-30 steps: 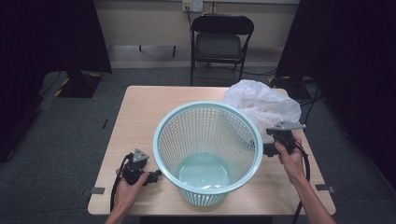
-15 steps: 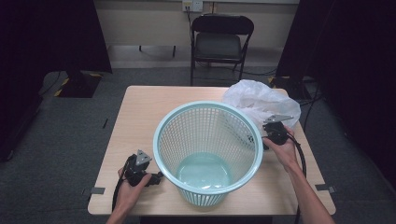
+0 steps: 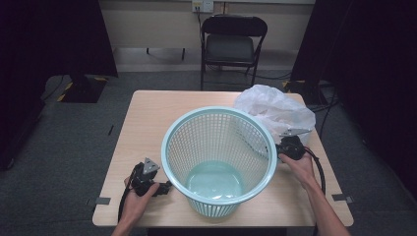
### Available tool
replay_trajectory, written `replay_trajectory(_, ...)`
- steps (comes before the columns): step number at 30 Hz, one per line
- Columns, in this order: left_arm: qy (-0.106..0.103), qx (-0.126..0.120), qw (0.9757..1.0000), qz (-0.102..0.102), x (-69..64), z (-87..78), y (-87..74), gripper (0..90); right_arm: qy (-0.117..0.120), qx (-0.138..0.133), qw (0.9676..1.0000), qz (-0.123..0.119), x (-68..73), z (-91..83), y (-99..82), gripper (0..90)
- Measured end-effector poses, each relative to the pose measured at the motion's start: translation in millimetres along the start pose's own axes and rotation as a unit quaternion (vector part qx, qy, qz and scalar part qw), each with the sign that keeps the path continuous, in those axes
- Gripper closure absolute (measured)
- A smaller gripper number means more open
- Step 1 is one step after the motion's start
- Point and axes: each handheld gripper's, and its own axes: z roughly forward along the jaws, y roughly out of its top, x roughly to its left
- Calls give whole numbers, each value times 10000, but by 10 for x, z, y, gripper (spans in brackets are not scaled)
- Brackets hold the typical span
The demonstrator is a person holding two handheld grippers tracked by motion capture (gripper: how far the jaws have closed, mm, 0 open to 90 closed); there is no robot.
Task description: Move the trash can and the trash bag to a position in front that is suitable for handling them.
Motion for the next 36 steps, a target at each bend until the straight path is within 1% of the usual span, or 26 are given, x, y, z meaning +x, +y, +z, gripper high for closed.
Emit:
replay_trajectory(4, -3, 4, 10000, 2, 1, 0, 0, 138, 1, 23, 10000, -59, 30, -89, -94, 846)
replay_trajectory(6, -2, 4, 10000, 1, 1, 0, 0, 138, -14, 55, 10000, -70, 25, -110, -129, 892)
replay_trajectory(7, -3, 4, 10000, 1, 1, 0, 0, 137, -26, 45, 10000, -57, 18, -116, -142, 900)
replay_trajectory(10, -11, 3, 10000, -1, -1, 2, 1, 134, -14, 100, 9999, -81, 29, -124, -179, 900)
replay_trajectory(14, -19, 9, 10000, 0, -1, 3, 2, 128, 45, 188, 9996, -214, 93, -144, -240, 900)
replay_trajectory(17, -19, 10, 10000, 0, -1, 3, 2, 128, -13, 101, 9996, -275, 116, -176, -268, 900)
replay_trajectory(18, -19, 10, 10000, -1, -1, 3, 2, 128, -34, 49, 9996, -293, 120, -196, -261, 870)
replay_trajectory(19, -21, 10, 10000, 1, -1, 4, 3, 128, -76, -62, 9995, -314, 123, -219, -240, 707)
replay_trajectory(20, -28, 32, 10000, 25, 2, 3, 4, 126, -199, -167, 9992, -293, 126, -238, -205, 578)
replay_trajectory(22, -44, 25, 10000, 33, 3, 8, 7, 120, -318, -423, 9979, -382, 147, -265, -123, 412)
replay_trajectory(23, -54, 38, 10000, 48, 5, 9, 10, 117, -322, -438, 9978, -372, 150, -251, -84, 319)
replay_trajectory(24, -51, 41, 10000, 51, 6, 10, 11, 115, -332, -370, 9980, -394, 149, -212, -54, 278)
replay_trajectory(25, -51, 44, 10000, 54, 6, 10, 11, 114, -349, -260, 9979, -487, 142, -160, -41, 266)
replay_trajectory(27, -53, 43, 10000, 50, 6, 10, 10, 114, -434, -4, 9975, -558, 140, -32, -59, 240)
replay_trajectory(28, -53, 44, 10000, 51, 6, 10, 10, 114, -473, 128, 9972, -573, 131, 29, -76, 245)
replay_trajectory(29, -53, 44, 10000, 50, 6, 10, 10, 114, -508, 204, 9967, -593, 122, 77, -95, 272)
replay_trajectory(30, -53, 44, 10000, 50, 6, 10, 10, 114, -520, 281, 9966, -579, 114, 105, -109, 361)
replay_trajectory(31, -53, 43, 10000, 50, 6, 10, 10, 114, -467, 293, 9969, -567, 101, 120, -120, 496)
replay_trajectory(32, -53, 44, 10000, 51, 6, 10, 10, 114, -424, 286, 9972, -541, 90, 124, -126, 592)
replay_trajectory(33, -54, 44, 10000, 53, 6, 10, 10, 114, -420, 284, 9974, -516, 83, 123, -127, 717)
replay_trajectory(34, -54, 43, 10000, 52, 6, 10, 10, 114, -383, 248, 9977, -502, 78, 114, -128, 803)
replay_trajectory(36, -54, 42, 10000, 51, 6, 10, 10, 114, -312, 230, 9980, -499, 86, 85, -125, 895)
